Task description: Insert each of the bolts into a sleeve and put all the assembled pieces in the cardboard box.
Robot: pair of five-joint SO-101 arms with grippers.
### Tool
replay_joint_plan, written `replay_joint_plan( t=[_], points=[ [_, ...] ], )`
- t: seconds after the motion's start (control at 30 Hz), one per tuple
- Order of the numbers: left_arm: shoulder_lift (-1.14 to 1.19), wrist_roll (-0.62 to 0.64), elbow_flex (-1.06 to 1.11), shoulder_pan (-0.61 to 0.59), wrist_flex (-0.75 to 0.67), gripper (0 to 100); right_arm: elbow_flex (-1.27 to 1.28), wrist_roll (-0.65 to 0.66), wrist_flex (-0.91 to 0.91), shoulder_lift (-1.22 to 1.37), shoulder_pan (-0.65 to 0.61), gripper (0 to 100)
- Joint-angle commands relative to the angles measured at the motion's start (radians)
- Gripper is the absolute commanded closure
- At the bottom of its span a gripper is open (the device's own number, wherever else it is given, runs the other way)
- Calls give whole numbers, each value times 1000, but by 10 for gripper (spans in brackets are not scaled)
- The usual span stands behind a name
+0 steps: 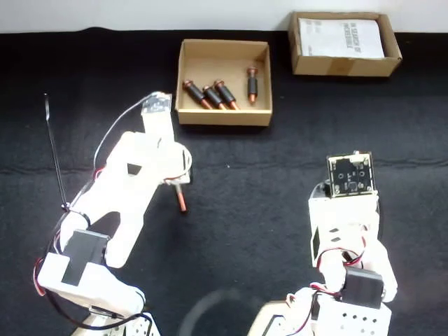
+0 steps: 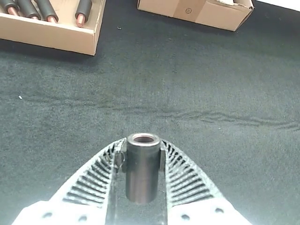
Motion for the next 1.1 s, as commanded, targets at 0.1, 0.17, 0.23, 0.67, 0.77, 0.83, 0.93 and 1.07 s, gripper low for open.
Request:
replay_joint_plan(
  t=[0.1, 0.17, 0.23, 0.67, 0.77, 0.83, 0.93, 1.07],
  points=[
    [61, 0, -41, 7, -95, 822, -4, 5, -16, -12, 8, 991],
    [111, 0, -56, 4, -91, 822, -4, 5, -15, -12, 8, 991],
    [143, 2, -71, 1, -89, 822, -4, 5, -15, -12, 8, 991],
    [151, -2, -108, 2, -40, 991, 12, 5, -18, -15, 8, 991],
    [150, 0, -154, 4, 28, 991, 45, 8, -27, -16, 8, 991],
    [148, 0, -208, 5, 100, 992, 94, 8, -71, -16, 5, 991],
    [113, 0, -312, 8, 218, 992, 203, 8, -189, -16, 1, 991],
    [19, 0, -423, 10, 272, 992, 363, 8, -404, -16, -1, 991]
  ],
)
